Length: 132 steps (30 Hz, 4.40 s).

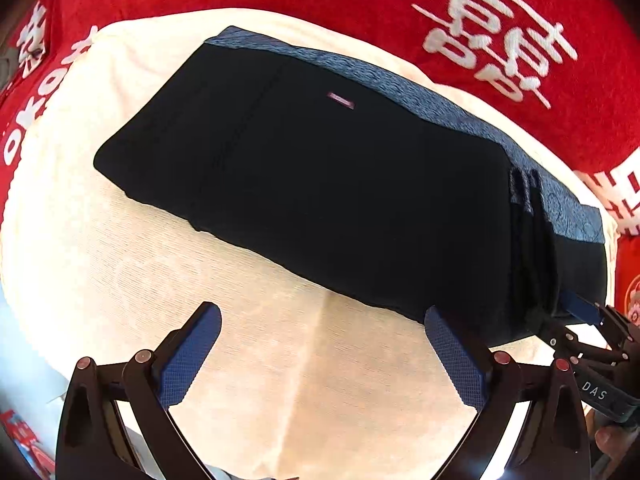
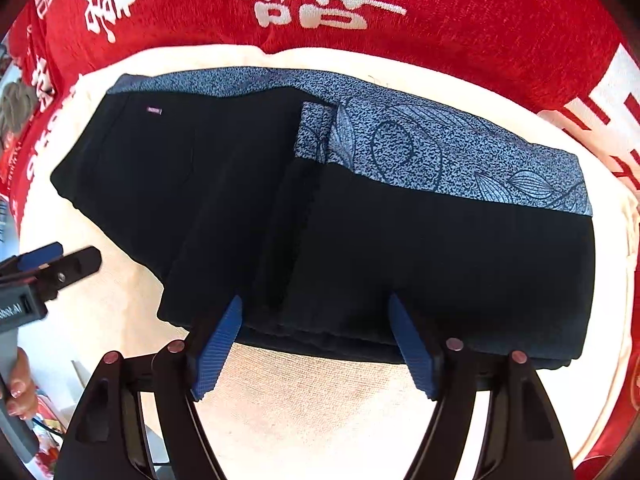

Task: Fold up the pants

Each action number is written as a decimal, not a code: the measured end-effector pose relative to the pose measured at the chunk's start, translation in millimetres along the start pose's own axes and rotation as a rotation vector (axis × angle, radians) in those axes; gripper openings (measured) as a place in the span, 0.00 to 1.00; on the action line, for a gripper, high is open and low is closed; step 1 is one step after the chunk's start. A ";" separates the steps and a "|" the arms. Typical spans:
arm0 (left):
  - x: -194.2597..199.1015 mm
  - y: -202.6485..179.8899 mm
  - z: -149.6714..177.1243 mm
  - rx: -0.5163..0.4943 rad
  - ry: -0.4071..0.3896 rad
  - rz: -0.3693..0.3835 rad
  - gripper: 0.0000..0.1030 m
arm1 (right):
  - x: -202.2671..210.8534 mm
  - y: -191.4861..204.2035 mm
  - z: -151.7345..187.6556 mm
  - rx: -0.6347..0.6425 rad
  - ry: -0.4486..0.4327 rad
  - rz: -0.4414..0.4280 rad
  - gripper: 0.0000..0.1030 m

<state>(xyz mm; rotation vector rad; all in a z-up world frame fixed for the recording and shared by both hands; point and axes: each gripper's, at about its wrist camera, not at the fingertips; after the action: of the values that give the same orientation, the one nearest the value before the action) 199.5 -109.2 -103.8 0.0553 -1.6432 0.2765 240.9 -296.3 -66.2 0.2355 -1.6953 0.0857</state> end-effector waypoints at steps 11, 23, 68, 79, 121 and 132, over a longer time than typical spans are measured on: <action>5.2 45.4 -11.3 0.080 -0.014 0.079 0.99 | 8.8 35.8 -2.8 0.044 0.002 0.023 0.77; 11.4 95.5 -39.2 0.217 -0.047 0.137 0.99 | 7.8 64.6 -12.3 0.078 0.009 -0.058 0.77; 11.3 93.9 -103.8 0.349 -0.182 0.306 0.29 | 31.1 59.7 -68.3 0.053 -0.039 -0.214 0.77; 47.1 9.9 -72.1 -0.164 -0.429 0.016 0.29 | 36.4 135.5 -227.8 0.144 0.133 -0.435 0.82; 165.6 -198.6 25.7 -0.621 -0.516 0.107 0.30 | 129.2 -63.8 -102.4 -0.080 -0.193 -0.753 0.21; 97.0 -319.7 102.0 -0.825 -0.394 0.071 0.30 | 74.1 -200.2 -3.0 -0.281 -0.216 -0.712 0.22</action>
<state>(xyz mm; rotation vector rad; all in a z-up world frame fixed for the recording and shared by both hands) 155.1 -427.9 32.0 -0.6061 -2.0391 -0.3976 275.9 -498.9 -8.5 0.6366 -1.7199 -0.7220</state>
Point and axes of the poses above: each gripper's, at about its wrist camera, not at the fingertips, and x roughly against the way its jaws point, y to its left, z to its underside, and after that the axes turned 9 degrees about x, right-handed
